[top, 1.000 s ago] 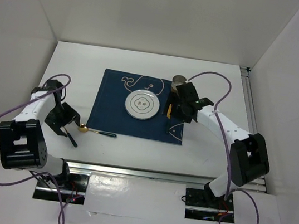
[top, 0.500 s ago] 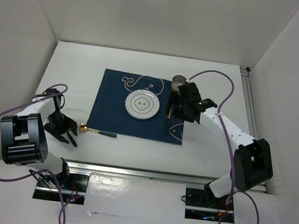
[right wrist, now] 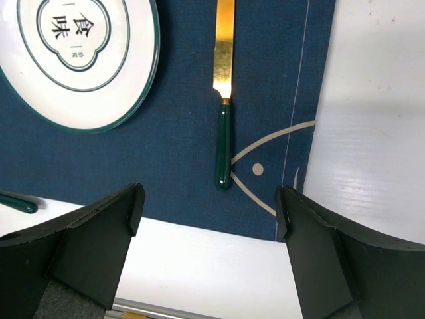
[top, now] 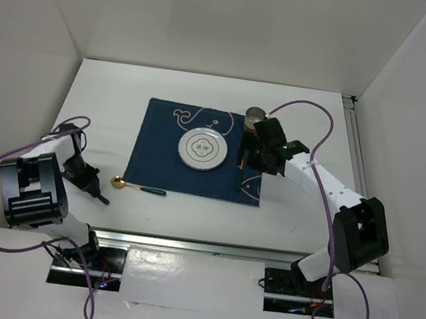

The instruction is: Set the dinner table for one person

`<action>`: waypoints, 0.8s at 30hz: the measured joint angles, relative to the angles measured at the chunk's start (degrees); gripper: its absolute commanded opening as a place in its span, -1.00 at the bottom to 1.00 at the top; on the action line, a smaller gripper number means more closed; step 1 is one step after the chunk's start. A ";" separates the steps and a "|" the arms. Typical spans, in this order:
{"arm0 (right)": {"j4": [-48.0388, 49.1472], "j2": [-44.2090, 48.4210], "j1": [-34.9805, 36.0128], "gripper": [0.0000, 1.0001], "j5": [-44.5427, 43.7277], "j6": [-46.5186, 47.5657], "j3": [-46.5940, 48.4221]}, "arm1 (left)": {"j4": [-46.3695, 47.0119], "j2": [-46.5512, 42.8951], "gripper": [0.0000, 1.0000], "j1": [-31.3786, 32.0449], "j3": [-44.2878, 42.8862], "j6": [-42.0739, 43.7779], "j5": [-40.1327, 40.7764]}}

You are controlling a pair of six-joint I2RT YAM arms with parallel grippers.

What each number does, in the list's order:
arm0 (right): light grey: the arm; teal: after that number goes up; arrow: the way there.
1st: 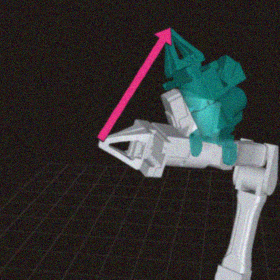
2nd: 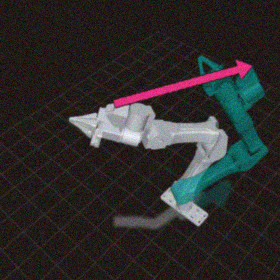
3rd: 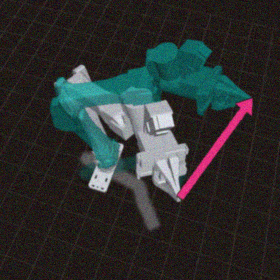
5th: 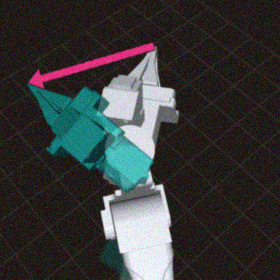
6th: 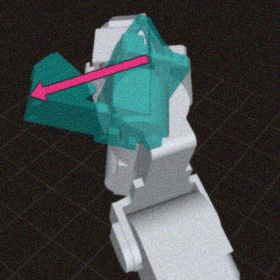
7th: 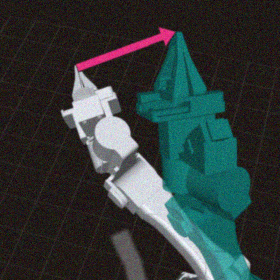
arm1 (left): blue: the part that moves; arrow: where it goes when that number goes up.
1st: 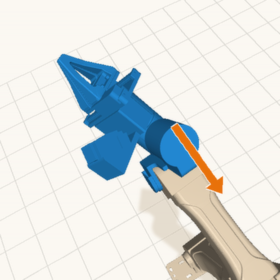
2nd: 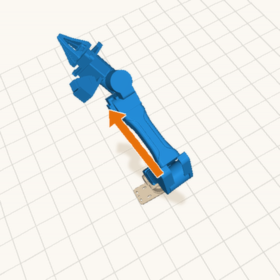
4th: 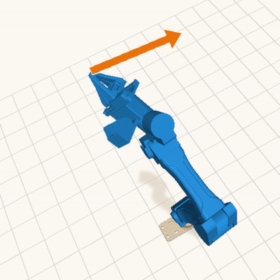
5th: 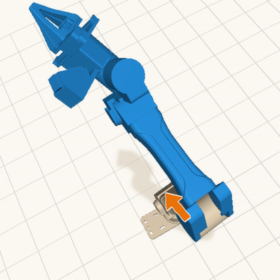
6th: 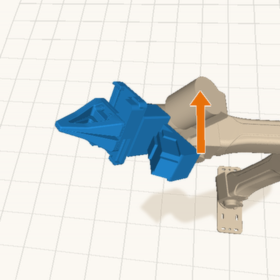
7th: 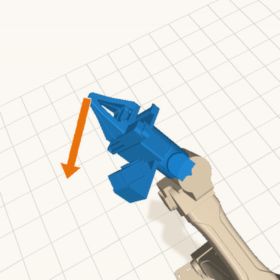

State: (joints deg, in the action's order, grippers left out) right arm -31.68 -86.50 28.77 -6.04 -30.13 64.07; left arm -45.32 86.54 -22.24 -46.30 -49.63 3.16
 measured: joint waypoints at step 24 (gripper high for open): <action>-4.98 0.35 1.42 0.84 -0.90 -0.63 8.04 | -9.81 28.81 -1.00 36.94 -46.21 22.67 1.60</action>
State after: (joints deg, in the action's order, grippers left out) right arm -36.67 -86.15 30.20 -6.94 -30.76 72.12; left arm -55.13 115.35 14.70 -92.51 -26.96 4.75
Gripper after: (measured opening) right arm 0.920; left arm 0.096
